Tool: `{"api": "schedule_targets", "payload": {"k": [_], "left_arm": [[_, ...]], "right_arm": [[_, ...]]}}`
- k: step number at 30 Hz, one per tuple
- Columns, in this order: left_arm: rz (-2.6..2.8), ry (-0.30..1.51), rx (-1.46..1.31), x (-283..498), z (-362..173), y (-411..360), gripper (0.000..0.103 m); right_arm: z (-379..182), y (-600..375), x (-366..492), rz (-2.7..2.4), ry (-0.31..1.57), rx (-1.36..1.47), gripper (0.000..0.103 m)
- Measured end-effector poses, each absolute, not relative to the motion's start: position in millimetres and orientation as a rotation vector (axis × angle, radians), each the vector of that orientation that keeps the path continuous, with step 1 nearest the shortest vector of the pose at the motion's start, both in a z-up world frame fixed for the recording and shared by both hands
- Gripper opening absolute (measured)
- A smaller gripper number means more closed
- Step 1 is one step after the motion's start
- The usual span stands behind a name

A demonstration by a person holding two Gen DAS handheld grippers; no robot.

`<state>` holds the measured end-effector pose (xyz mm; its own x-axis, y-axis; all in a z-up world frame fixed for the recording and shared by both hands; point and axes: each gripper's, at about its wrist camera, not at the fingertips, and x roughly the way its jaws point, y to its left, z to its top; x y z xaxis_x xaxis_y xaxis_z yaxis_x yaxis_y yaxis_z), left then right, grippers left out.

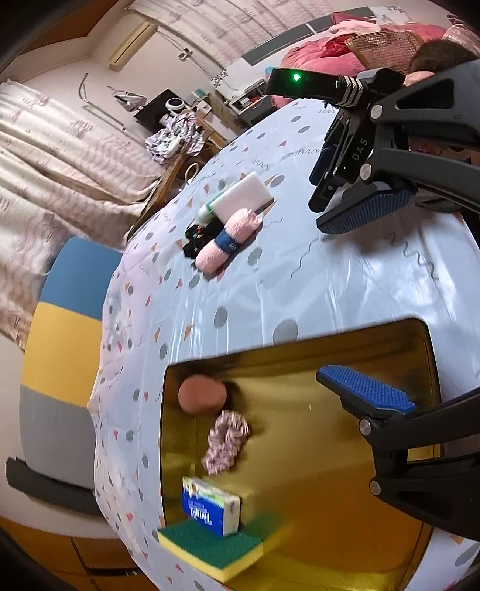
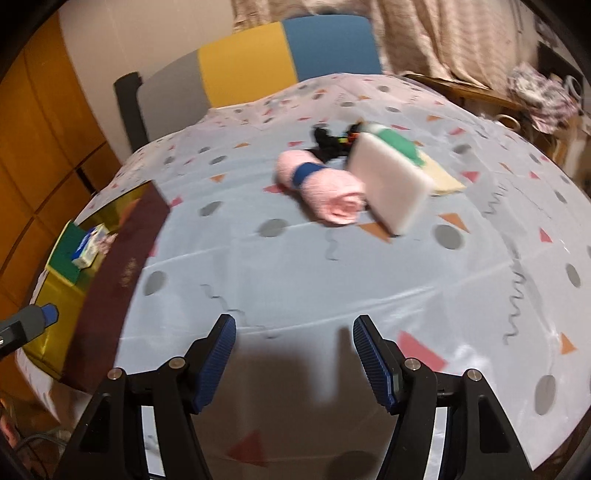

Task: Organize rigid objects
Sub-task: 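Move the right tool to the white eraser block and grasp it, then lift the white eraser block off the sheet with the right tool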

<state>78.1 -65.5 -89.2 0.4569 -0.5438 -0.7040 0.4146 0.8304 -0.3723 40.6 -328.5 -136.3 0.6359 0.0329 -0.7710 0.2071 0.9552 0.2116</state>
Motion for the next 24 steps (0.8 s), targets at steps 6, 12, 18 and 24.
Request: {"api": "schedule_targets", "payload": {"k": [6, 12, 18, 24], "left_arm": [[-0.625, 0.943, -0.134, 76, -91, -85, 0.075], [-0.617, 0.939, -0.109, 72, -88, -91, 0.075], [-0.591, 0.938, -0.097, 72, -86, -89, 0.075], [-0.584, 0.948, -0.089, 75, -88, -93, 0.075]], "right_arm": [[-128, -375, 45, -0.202, 0.813, 0.33, 0.067], [-115, -414, 85, -0.26, 0.766, 0.328, 0.067], [-129, -428, 119, -0.244, 0.811, 0.335, 0.043], [-140, -441, 93, -0.162, 0.787, 0.541, 0.024]]}}
